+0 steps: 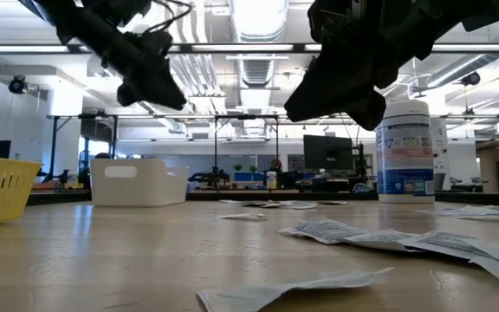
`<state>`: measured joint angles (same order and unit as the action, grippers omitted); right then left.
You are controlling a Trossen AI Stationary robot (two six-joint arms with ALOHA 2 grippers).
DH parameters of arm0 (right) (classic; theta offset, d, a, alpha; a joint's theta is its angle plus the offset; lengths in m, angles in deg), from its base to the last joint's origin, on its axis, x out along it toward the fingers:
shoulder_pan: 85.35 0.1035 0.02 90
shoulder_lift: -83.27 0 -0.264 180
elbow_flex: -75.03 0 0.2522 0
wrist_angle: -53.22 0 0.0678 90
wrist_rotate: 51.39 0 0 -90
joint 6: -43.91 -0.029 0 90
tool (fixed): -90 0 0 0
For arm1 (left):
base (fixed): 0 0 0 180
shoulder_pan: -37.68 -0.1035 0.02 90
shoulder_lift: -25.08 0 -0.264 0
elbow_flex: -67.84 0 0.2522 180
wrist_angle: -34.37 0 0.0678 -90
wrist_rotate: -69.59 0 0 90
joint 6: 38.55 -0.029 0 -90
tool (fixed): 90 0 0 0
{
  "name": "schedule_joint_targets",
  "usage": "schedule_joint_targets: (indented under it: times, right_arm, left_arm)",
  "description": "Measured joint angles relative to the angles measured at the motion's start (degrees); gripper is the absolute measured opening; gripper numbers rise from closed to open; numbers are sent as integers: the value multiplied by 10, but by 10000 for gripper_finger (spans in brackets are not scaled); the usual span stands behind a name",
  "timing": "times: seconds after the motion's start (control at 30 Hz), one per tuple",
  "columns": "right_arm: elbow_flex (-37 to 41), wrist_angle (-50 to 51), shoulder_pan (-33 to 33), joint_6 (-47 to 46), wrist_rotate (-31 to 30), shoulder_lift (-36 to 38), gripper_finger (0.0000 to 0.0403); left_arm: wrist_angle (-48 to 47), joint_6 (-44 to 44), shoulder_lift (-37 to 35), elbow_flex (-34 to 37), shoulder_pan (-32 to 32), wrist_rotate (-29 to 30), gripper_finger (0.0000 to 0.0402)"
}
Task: Pick & Place First Aid Supplies
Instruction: Put the towelette pack into the black bin
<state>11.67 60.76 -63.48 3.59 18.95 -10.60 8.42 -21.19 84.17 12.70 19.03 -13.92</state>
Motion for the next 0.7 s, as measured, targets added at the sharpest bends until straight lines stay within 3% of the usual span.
schedule_joint_targets:
  times: [0.33,0.53,0.7]
  right_arm:
    - [0,0,-3,2,-7,0,56]
    - [0,1,-16,5,-71,2,56]
    - [0,1,-42,5,-74,5,56]
  left_arm:
    - [150,-1,5,54,131,12,99]
    - [187,-7,53,54,156,29,99]
    - [205,-14,132,32,156,29,99]
